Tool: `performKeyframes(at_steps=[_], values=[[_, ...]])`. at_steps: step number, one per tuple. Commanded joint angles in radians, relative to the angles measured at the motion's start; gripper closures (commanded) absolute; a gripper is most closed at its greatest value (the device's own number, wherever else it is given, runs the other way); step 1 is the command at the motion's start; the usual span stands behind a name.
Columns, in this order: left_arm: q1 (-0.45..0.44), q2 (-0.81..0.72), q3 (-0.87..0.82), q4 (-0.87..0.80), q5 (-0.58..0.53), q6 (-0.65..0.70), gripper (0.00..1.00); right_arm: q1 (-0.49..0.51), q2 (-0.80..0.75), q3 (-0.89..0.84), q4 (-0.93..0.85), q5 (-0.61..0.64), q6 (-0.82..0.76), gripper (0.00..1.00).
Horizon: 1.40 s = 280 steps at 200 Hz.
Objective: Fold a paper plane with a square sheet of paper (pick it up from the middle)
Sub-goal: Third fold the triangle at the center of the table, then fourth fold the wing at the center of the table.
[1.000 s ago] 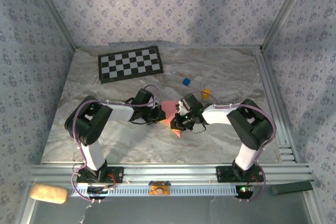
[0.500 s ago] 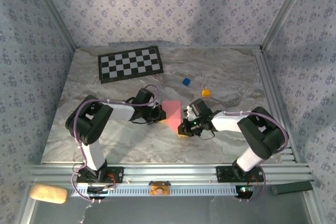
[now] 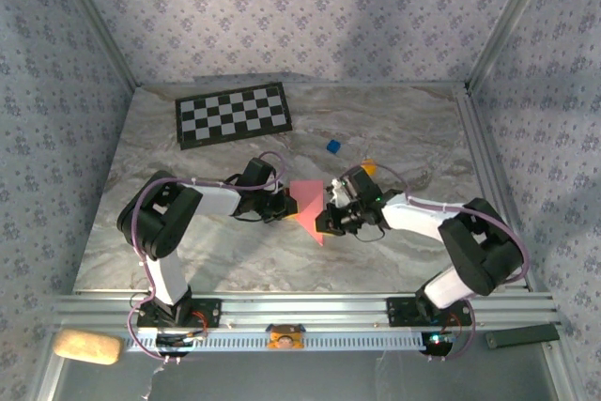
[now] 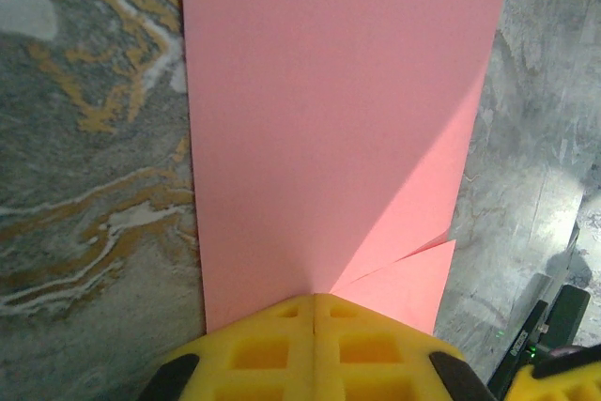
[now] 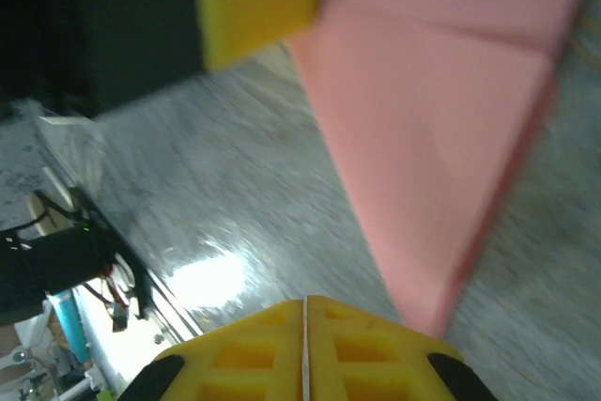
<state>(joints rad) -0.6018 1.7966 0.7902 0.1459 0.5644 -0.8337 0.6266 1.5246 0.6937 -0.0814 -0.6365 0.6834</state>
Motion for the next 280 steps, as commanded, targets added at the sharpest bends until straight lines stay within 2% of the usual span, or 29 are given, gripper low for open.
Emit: performKeyframes(at_steps=[1,37,91,122,146,186,218,247,280], values=[[0.009,0.024,0.001,-0.088,-0.065,0.025,1.0,0.018,0.081,0.027,-0.014,-0.031,-0.018,0.91],[0.009,0.017,-0.002,-0.094,-0.069,0.027,1.0,0.03,0.115,-0.014,-0.007,-0.014,-0.01,0.91],[0.011,0.017,0.015,-0.115,-0.069,0.04,1.0,0.014,0.032,-0.136,-0.047,-0.002,-0.038,0.91],[0.01,0.018,0.017,-0.111,-0.063,0.036,1.0,-0.039,-0.034,-0.133,-0.084,0.004,-0.047,0.91],[0.009,0.013,0.007,-0.103,-0.063,0.018,1.0,-0.039,-0.068,-0.065,-0.074,0.0,-0.039,0.91],[-0.003,-0.001,-0.018,-0.052,-0.072,-0.047,1.0,0.002,0.029,0.036,-0.032,0.101,0.061,0.91],[-0.012,-0.01,-0.019,-0.046,-0.077,-0.058,1.0,0.02,0.131,0.065,0.034,0.109,0.112,0.91],[-0.012,-0.028,0.001,-0.074,-0.078,-0.024,1.0,0.022,0.165,0.068,-0.054,0.174,0.092,0.94],[-0.013,-0.077,0.077,-0.154,-0.072,0.014,0.91,0.021,0.158,0.026,-0.05,0.18,0.095,0.96]])
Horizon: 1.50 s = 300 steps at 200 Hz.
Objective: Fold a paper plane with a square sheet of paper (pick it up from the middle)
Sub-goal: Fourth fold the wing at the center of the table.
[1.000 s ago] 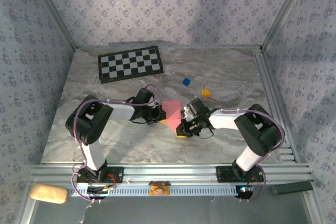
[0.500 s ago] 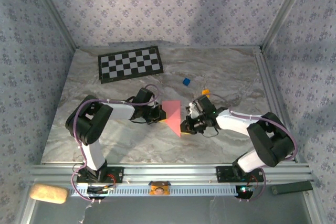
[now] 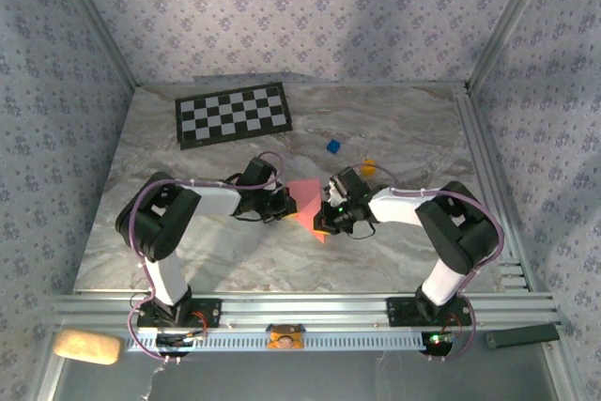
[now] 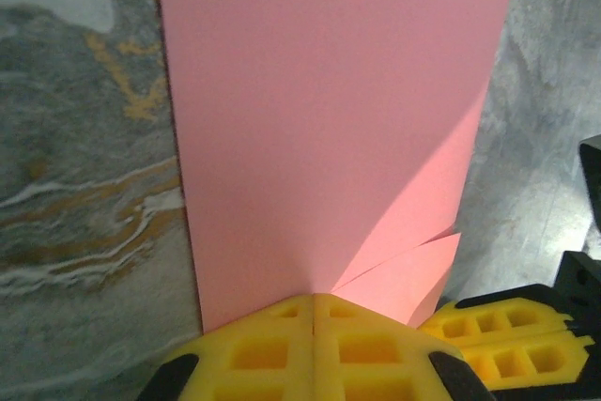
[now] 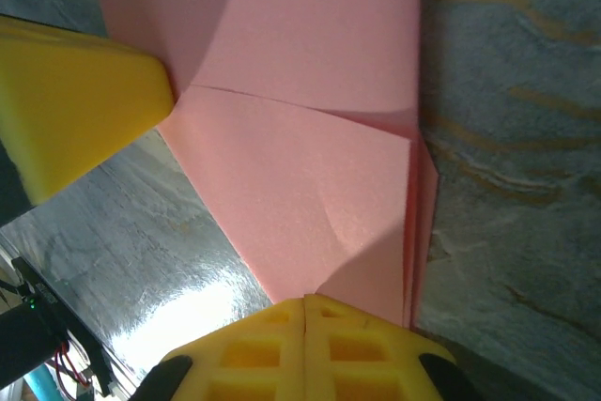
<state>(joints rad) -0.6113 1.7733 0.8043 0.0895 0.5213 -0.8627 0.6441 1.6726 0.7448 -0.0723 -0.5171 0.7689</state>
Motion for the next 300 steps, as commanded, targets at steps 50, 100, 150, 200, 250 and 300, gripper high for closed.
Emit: performKeyframes(at_steps=[50,100,150,200,250,300], values=[[-0.043,-0.086,0.096,-0.138,-0.028,0.039,0.92,0.0,0.005,-0.035,-0.039,0.062,0.011,0.97],[-0.064,-0.001,0.102,-0.117,-0.018,0.027,0.96,-0.007,-0.001,-0.05,-0.04,0.062,0.005,0.98],[-0.026,0.036,0.065,-0.133,-0.085,0.075,0.97,-0.014,-0.006,-0.065,-0.046,0.073,-0.005,0.98],[0.042,0.04,0.024,-0.115,-0.079,0.095,0.96,-0.018,-0.003,-0.085,-0.044,0.079,-0.01,0.99],[0.073,0.004,0.023,-0.117,-0.087,0.11,0.95,-0.019,-0.011,-0.076,-0.041,0.059,-0.03,0.98],[0.07,-0.055,-0.014,-0.041,-0.086,0.074,0.92,-0.011,-0.047,-0.002,-0.124,0.07,-0.069,0.96]])
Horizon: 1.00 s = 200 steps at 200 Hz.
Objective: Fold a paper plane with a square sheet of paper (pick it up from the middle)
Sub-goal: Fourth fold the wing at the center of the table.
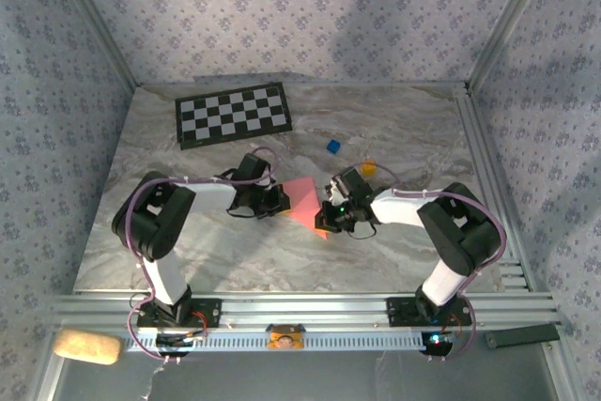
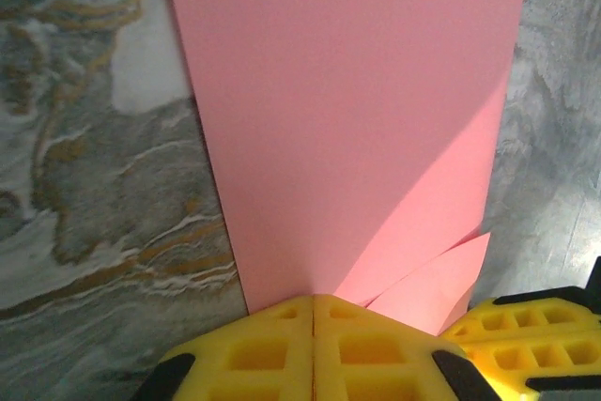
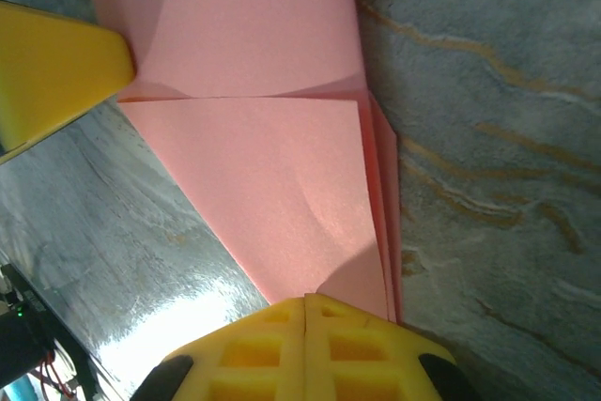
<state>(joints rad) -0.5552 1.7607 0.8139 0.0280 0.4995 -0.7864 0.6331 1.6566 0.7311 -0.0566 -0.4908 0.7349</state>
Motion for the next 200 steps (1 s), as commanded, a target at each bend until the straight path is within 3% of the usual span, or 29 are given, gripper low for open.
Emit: performKeyframes(at_steps=[1,33,86,120,137,162,200], values=[[0.015,-0.045,-0.024,0.021,-0.064,-0.002,0.92,0.0,-0.032,0.011,-0.137,0.042,-0.035,0.96],[0.016,-0.111,-0.038,0.018,-0.061,0.013,0.89,0.015,-0.088,0.044,-0.129,0.063,-0.004,0.93],[0.021,-0.18,0.014,-0.116,-0.015,0.022,0.86,0.016,-0.198,0.092,-0.226,0.259,0.066,0.86],[0.022,-0.223,0.044,-0.184,-0.049,0.056,0.76,0.021,-0.212,0.09,-0.226,0.343,0.063,0.76],[0.023,-0.22,0.013,-0.128,-0.084,0.081,0.73,0.011,-0.189,0.066,-0.18,0.351,0.025,0.76],[0.043,-0.228,-0.022,-0.06,-0.059,-0.012,0.72,-0.025,-0.158,0.073,-0.157,0.263,0.032,0.75],[0.04,-0.305,-0.083,-0.027,-0.102,-0.076,0.67,-0.044,-0.13,0.117,-0.165,0.247,-0.021,0.71]])
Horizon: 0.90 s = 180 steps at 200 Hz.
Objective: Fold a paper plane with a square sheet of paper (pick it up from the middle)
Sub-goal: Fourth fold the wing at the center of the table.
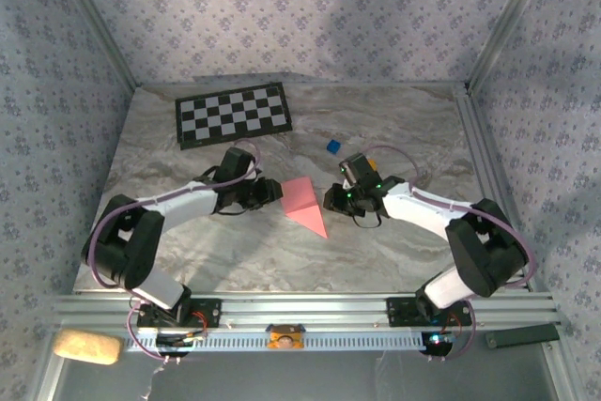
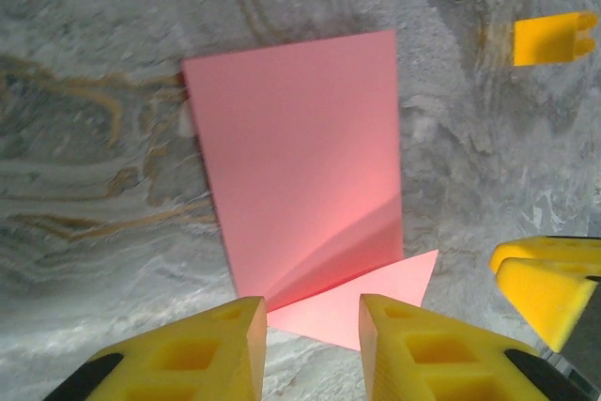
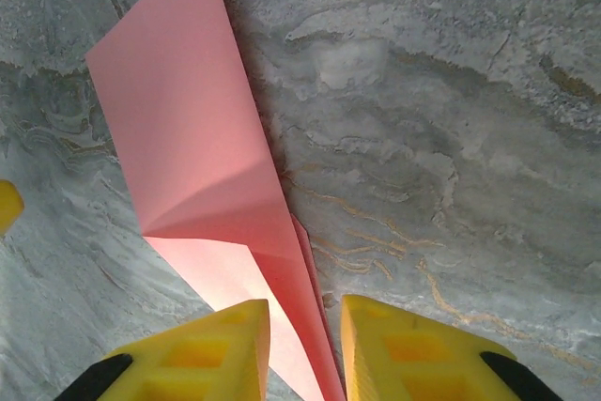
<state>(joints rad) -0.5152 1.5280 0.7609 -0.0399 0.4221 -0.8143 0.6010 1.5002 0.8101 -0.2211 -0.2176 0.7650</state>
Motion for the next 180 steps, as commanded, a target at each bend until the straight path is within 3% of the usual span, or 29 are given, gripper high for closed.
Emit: performKeyframes(at_steps=[1,86,135,180], values=[[-0.001,-0.076,-0.033,0.041,-0.027,-0.049,0.67,-0.013,0.028,0.039,0.001,-0.029,-0.053,0.71],[0.023,-0.21,-0.079,-0.071,-0.005,-0.045,0.58,0.002,0.136,0.09,0.049,-0.102,-0.17,0.66],[0.045,-0.147,-0.035,-0.066,0.021,-0.029,0.57,-0.006,0.204,0.144,0.037,-0.199,-0.2,0.67],[0.055,-0.079,0.003,-0.037,0.055,-0.027,0.57,-0.018,0.206,0.14,-0.016,-0.202,-0.242,0.69]])
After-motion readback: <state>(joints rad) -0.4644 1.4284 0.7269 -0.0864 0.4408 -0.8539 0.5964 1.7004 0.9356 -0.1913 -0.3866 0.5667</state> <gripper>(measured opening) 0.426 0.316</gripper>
